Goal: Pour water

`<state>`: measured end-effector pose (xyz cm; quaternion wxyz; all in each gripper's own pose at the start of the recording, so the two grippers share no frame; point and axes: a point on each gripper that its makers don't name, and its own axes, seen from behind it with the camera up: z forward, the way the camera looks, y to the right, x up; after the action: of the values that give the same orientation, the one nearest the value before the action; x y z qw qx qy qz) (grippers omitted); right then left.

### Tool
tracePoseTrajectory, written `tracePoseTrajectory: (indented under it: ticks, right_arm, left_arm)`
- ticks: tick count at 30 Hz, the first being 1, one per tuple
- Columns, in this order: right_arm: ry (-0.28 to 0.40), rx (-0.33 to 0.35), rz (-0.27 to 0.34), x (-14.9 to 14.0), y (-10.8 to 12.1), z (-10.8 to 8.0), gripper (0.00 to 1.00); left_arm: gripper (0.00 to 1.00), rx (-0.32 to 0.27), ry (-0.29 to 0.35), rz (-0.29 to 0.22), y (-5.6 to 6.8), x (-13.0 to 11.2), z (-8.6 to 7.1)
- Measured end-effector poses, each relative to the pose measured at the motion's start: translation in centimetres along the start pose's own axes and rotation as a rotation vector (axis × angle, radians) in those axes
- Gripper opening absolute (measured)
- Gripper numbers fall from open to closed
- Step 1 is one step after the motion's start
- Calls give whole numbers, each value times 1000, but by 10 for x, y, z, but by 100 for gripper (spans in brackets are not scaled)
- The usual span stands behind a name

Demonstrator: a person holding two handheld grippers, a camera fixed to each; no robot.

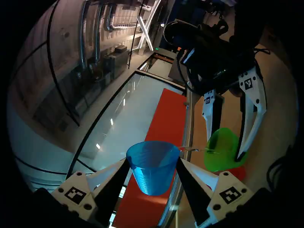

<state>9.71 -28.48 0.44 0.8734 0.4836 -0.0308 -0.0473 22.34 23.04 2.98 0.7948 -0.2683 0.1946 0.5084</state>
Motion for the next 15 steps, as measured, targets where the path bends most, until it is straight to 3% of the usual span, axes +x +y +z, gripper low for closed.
tracePoseTrajectory:
  ticks: [15]
  right_arm:
    - [4,-1,-2,2,0,1,90]
  left_arm:
    - [85,11,6,47,-4,3,0]
